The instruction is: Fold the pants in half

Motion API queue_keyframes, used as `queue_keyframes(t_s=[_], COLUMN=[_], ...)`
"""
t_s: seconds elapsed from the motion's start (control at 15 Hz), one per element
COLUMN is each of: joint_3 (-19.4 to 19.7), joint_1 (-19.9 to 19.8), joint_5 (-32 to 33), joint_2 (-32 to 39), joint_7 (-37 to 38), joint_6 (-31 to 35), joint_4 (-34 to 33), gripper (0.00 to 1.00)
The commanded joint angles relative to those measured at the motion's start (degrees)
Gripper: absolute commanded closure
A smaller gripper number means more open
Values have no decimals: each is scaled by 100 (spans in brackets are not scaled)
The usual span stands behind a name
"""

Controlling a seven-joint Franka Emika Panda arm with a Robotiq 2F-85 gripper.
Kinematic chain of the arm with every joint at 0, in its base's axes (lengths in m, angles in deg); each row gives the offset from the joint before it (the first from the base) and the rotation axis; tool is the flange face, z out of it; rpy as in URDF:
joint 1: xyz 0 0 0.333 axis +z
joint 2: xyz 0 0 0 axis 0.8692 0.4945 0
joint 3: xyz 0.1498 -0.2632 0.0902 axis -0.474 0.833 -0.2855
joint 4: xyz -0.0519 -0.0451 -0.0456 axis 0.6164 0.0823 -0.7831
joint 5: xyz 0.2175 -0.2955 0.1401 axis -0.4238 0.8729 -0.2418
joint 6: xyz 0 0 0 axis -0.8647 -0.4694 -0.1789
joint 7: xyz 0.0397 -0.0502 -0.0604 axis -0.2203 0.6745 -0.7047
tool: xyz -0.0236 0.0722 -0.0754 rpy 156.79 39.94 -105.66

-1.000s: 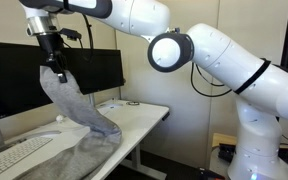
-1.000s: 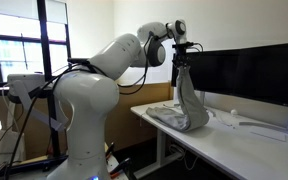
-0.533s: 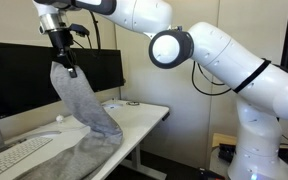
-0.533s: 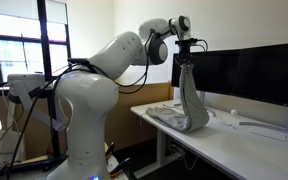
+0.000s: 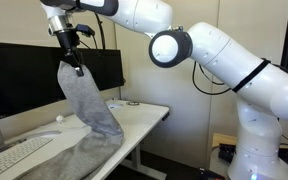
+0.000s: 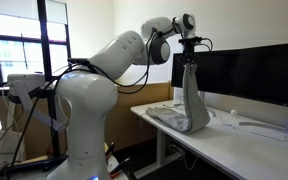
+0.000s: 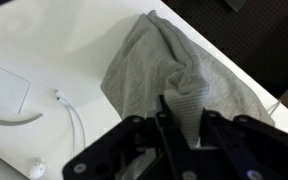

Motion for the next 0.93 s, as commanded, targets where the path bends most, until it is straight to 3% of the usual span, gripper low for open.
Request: queue_keyframes(t_s=[0.0, 0.13, 0.2, 0.47, 0.87], joint_3=[-76, -81, -81, -137, -174], joint_1=[-12, -12, -11, 196, 991], joint_5=[47, 46, 46, 103, 155], joint_2=[-96, -96, -96, 24, 230], joint_7=[25, 24, 24, -126, 113], joint_6=[65, 64, 64, 254, 699], joint_4=[165, 165, 165, 217, 176], gripper=[76, 76, 92, 91, 91])
